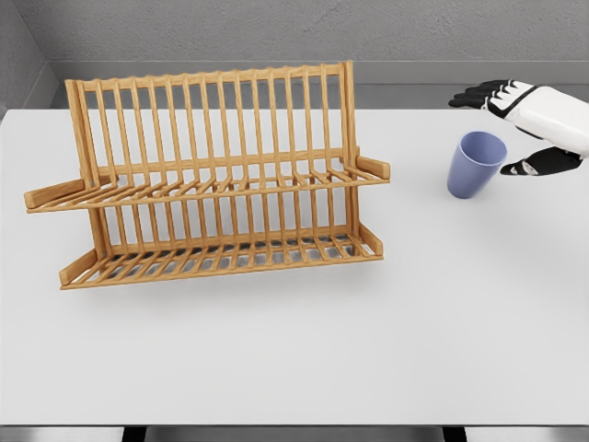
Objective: Right arm put cup on second shelf
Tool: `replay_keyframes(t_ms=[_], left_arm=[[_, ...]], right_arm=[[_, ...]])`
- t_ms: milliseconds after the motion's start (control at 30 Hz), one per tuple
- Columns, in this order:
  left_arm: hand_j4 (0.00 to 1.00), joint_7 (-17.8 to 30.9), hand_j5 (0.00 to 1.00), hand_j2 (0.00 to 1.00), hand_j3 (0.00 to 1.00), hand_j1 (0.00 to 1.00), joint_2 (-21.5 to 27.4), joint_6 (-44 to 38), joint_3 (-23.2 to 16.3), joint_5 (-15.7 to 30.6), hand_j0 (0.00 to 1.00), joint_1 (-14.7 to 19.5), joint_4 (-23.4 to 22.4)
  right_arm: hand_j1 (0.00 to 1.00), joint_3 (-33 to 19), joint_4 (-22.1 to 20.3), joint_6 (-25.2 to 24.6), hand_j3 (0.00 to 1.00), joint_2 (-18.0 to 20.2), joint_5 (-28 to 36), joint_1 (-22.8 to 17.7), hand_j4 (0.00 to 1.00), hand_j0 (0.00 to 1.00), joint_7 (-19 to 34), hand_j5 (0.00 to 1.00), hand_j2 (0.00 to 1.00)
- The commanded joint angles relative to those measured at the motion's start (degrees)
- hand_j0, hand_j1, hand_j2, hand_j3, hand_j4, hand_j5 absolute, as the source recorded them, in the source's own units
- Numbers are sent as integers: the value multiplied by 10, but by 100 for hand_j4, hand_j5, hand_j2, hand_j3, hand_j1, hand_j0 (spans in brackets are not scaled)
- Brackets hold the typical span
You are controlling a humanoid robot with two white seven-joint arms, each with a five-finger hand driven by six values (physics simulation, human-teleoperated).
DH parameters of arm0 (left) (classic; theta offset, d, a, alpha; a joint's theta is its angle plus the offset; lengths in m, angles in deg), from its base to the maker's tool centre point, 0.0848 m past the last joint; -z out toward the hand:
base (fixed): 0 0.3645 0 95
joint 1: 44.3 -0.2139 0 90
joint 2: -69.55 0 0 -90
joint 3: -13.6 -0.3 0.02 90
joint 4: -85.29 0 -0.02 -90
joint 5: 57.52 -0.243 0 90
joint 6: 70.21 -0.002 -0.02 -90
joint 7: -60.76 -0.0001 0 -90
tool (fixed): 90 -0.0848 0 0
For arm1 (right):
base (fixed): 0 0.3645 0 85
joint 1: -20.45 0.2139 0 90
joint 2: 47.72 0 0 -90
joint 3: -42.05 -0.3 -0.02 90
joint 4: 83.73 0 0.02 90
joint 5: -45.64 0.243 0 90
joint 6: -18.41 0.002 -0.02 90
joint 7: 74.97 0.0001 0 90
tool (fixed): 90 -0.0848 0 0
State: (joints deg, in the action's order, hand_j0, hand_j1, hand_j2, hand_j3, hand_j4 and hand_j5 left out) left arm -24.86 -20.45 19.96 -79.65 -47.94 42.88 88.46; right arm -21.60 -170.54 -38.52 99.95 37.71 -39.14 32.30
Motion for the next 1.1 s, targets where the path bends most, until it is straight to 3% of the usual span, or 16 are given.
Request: replay_keyframes(t_ms=[0, 67, 133, 167, 233, 333, 467, 700, 767, 1067], left_arm=[[100, 0, 100, 100, 100, 100, 0, -1, 0, 0, 100, 0, 0], [100, 0, 100, 100, 100, 100, 0, 0, 0, 0, 100, 0, 0], [100, 0, 100, 100, 100, 100, 0, -1, 0, 0, 100, 0, 0], [100, 0, 100, 100, 100, 100, 0, 0, 0, 0, 100, 0, 0], [100, 0, 100, 100, 100, 100, 0, 0, 0, 0, 100, 0, 0], [100, 0, 100, 100, 100, 100, 0, 0, 0, 0, 100, 0, 0], [100, 0, 100, 100, 100, 100, 0, 0, 0, 0, 100, 0, 0], [100, 0, 100, 100, 100, 100, 0, -1, 0, 0, 100, 0, 0], [100, 0, 100, 100, 100, 100, 0, 0, 0, 0, 100, 0, 0], [100, 0, 100, 100, 100, 100, 0, 0, 0, 0, 100, 0, 0]], right_arm=[[100, 0, 0, -2, 100, 1, 4, 1, 100, 100, 2, 100, 100], [100, -3, 11, -16, 100, 2, 11, 1, 100, 100, -2, 100, 100], [100, 0, 55, -50, 100, -6, 6, 7, 100, 100, 5, 100, 100], [100, 0, 58, -71, 100, -7, 5, 11, 100, 100, 40, 100, 100], [100, 1, 61, -119, 100, -24, 5, 51, 100, 100, 177, 100, 100], [100, 12, 122, -125, 100, -68, -23, 115, 100, 100, 177, 100, 100], [100, 50, 167, -123, 100, -75, -53, 133, 100, 100, 177, 100, 100], [100, 107, 175, -125, 100, -87, -53, 158, 100, 100, 177, 100, 100], [100, 139, 203, -125, 100, -106, -53, 178, 100, 100, 177, 100, 100], [100, 142, 219, -125, 100, -110, -53, 184, 100, 100, 177, 100, 100]])
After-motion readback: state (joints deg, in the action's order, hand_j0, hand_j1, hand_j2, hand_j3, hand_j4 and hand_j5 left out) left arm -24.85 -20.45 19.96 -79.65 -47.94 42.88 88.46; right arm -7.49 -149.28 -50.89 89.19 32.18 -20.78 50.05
